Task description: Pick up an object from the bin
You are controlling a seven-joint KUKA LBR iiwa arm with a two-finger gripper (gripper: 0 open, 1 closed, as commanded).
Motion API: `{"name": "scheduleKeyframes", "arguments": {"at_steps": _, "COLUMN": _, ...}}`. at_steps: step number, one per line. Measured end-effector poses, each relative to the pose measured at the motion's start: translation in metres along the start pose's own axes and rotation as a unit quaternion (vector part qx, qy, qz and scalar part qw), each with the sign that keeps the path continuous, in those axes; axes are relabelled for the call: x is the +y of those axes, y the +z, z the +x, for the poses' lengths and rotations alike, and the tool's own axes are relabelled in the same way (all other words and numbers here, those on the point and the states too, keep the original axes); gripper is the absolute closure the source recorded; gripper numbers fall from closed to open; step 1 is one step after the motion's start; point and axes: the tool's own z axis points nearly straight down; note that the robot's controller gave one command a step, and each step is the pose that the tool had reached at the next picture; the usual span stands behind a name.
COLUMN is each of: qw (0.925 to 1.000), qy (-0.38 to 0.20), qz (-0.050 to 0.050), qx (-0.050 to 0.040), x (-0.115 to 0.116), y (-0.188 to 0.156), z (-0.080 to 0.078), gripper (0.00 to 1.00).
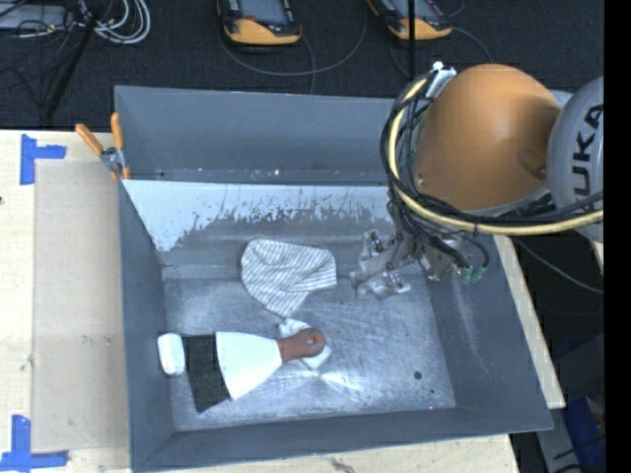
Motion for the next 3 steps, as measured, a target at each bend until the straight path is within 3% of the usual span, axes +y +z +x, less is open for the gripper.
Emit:
{"name": "scheduleKeyframes", "arguments": {"at_steps": 1, "qw": 0.9996, "qy": -0.028, "qz": 0.0, "qx": -0.0007, "x": 0.005, "y": -0.06, "z": -0.005, "gripper": 1.0}}
{"name": "scheduleKeyframes", "arguments": {"at_steps": 2, "qw": 0.9988, "qy": -0.049, "qz": 0.001, "qx": -0.0027, "x": 0.012, "y": 0.046, "z": 0.012, "gripper": 0.0}}
{"name": "scheduleKeyframes", "arguments": {"at_steps": 3, "qw": 0.9984, "qy": -0.056, "qz": 0.001, "qx": -0.0024, "x": 0.015, "y": 0.107, "z": 0.02, "gripper": 0.0}}
